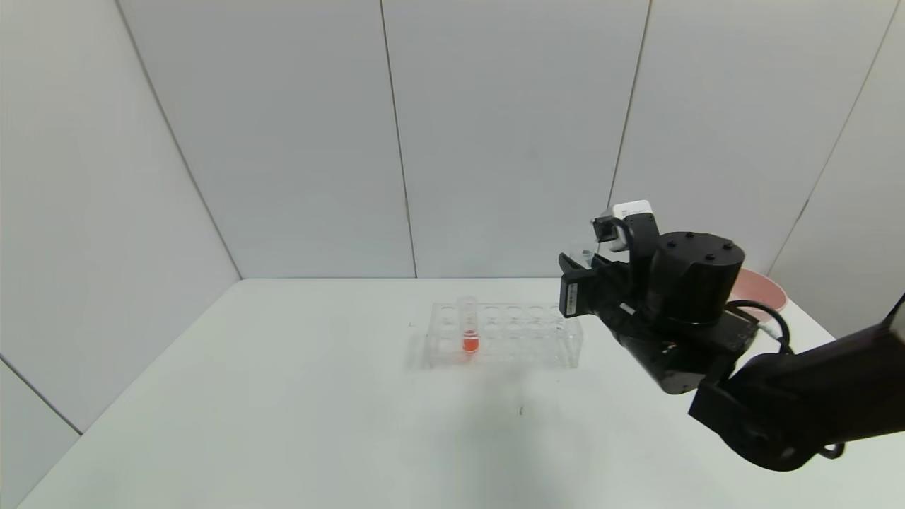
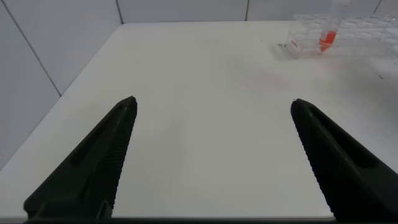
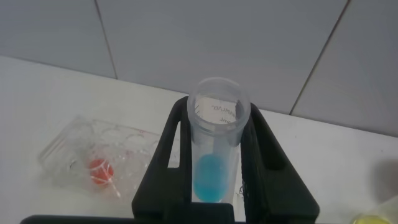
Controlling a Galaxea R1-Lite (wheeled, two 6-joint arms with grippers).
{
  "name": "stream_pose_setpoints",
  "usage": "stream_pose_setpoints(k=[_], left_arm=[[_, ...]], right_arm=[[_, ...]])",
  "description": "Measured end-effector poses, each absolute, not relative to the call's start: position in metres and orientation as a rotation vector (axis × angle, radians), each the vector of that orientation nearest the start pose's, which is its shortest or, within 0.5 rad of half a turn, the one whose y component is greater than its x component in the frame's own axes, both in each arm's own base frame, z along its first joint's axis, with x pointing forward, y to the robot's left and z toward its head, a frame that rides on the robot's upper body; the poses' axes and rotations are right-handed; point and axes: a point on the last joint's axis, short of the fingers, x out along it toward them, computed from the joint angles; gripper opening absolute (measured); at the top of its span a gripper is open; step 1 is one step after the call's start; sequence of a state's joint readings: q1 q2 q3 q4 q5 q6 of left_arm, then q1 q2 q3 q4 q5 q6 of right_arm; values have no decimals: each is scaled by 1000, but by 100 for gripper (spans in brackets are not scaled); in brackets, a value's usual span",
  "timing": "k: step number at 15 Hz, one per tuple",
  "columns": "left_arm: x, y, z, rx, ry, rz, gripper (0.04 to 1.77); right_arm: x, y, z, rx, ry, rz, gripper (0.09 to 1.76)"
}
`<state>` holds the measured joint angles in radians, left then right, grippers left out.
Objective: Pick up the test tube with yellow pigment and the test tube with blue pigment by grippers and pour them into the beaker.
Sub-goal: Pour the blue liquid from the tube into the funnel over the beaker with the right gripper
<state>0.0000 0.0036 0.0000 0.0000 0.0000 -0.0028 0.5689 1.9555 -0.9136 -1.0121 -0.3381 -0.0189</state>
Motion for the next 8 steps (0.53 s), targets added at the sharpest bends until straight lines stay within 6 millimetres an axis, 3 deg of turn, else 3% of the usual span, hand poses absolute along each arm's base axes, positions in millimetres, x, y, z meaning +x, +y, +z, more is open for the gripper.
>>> stream_pose_setpoints(k=[4,8], left_arm=[[-23,0,76,-3,4,0,176],[-23,0,76,-3,4,0,176]], right_arm=[[292,128,172,-40,143,509,51],[276,54,181,-10,228,625,51]])
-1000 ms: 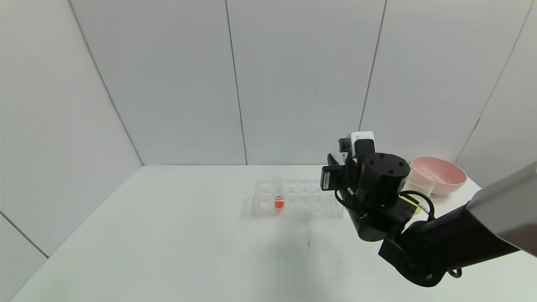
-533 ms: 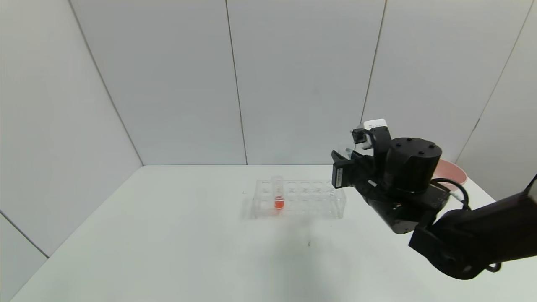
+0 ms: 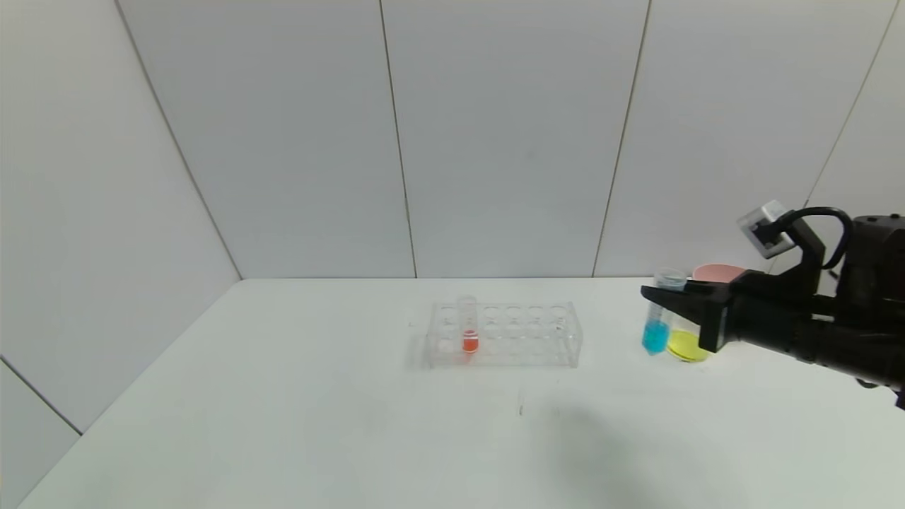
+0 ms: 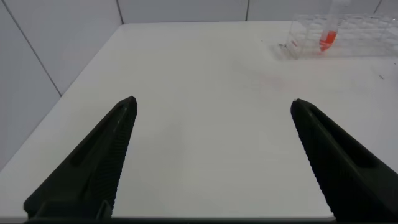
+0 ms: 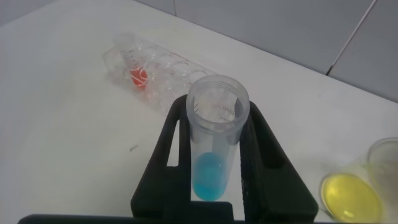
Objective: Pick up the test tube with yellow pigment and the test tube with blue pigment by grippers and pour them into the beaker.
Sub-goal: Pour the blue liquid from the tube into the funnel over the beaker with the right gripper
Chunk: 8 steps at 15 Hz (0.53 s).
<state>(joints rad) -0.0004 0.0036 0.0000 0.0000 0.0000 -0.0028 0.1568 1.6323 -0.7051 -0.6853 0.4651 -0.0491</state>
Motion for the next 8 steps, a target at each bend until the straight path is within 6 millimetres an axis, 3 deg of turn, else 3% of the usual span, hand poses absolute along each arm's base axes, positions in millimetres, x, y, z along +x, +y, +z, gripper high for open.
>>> stream_pose_setpoints(k=[4,8], left_arm=[[-23,0,76,-3,4,0,176],[-23,0,76,-3,4,0,176]], right_arm=[[270,-13,187,-125,255,645,51],[281,-70,200,-276,293,590,51]])
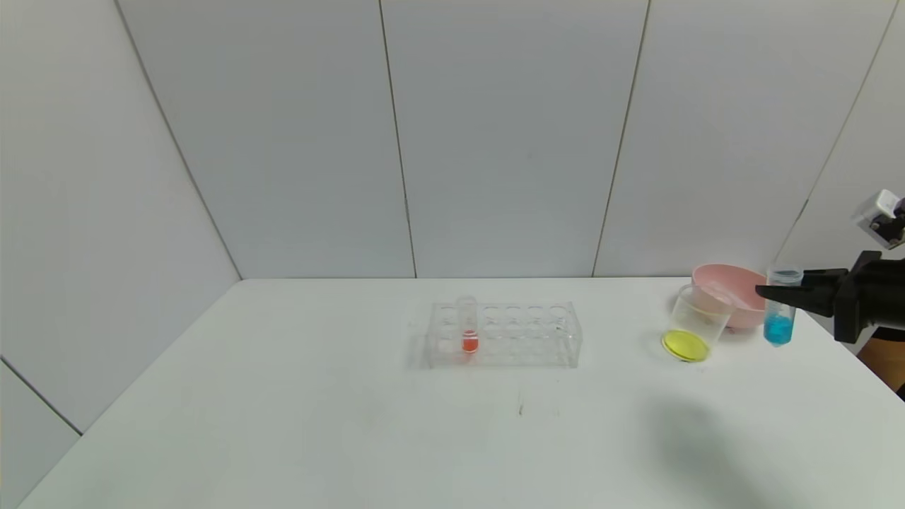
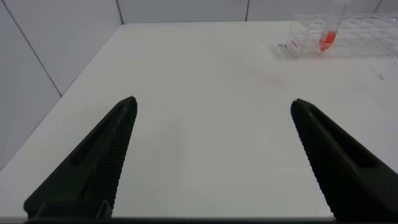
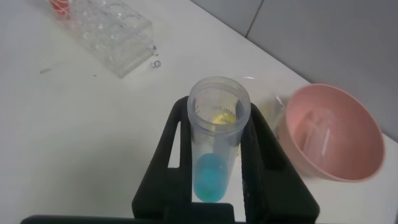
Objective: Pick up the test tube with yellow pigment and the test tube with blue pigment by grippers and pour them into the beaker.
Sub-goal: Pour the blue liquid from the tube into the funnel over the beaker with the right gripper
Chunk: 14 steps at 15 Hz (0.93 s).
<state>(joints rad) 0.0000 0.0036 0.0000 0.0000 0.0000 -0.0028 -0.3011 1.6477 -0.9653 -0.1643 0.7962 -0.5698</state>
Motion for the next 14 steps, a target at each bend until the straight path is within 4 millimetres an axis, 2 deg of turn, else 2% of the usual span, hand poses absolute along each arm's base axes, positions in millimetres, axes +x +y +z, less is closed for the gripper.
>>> stream_pose_setpoints(k=[4,7,10,14], left_arm=[[-23,0,76,-3,4,0,176],[-23,0,76,-3,4,-1,176],[-23,0,76,-3,4,0,176],[-23,0,76,-2,4,0,176]], right_arm=[[304,-114,214,-378,366,567,51],[324,-136,222,-427,401,575,51],[345,-148,226,-440,426,591,51],[367,-151,228,-497,477,601,51]])
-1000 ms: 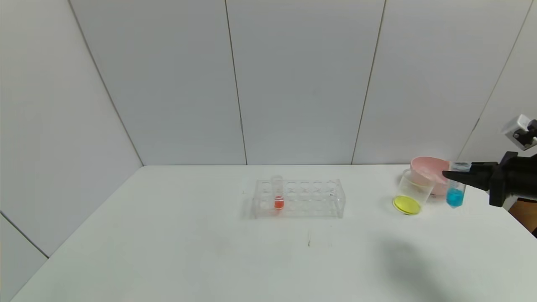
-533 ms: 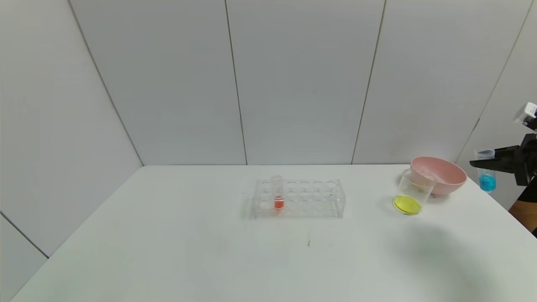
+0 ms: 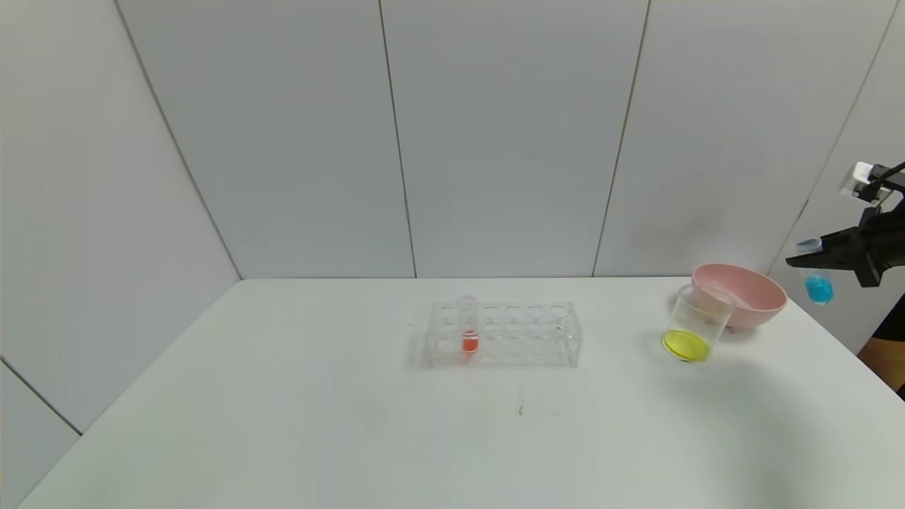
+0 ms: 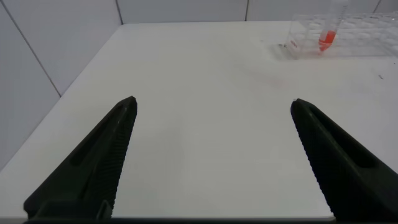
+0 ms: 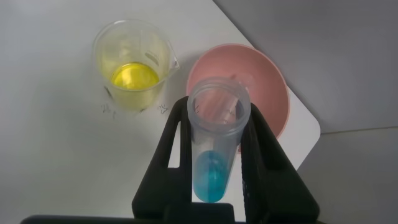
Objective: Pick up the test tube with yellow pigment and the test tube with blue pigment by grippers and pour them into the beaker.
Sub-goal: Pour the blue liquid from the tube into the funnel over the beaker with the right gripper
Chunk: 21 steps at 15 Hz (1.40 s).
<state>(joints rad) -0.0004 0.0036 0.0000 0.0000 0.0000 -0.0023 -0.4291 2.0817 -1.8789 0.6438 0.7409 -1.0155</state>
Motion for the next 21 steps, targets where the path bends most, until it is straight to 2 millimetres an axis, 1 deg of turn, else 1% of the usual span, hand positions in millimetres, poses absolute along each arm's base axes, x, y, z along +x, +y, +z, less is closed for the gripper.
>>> stream_pose_setpoints(k=[2,5,7,10,15,19,21], left_arm=[[-23,0,76,-2,4,-1,176],[-23,0,76,-3,4,0,176],[-23,0,76,-3,4,0,176],[-23,0,76,-2,4,-1,176],[-23,0,76,-3,4,0,176],[-23,0,76,-3,4,0,176],[-23,0,76,-3,4,-1,176]], right_arm=[[376,-147,227,-540,537,598,51],[387,-138,222,-601,562,600,51],[391,-130,221,-629,575,603,51],[393,-114,224,-662,600,608,51],[394,-88,233,-775,659,558,51],[395,-64,234,-851,724,534,51],[397,-56,234,-887,754,506,51]])
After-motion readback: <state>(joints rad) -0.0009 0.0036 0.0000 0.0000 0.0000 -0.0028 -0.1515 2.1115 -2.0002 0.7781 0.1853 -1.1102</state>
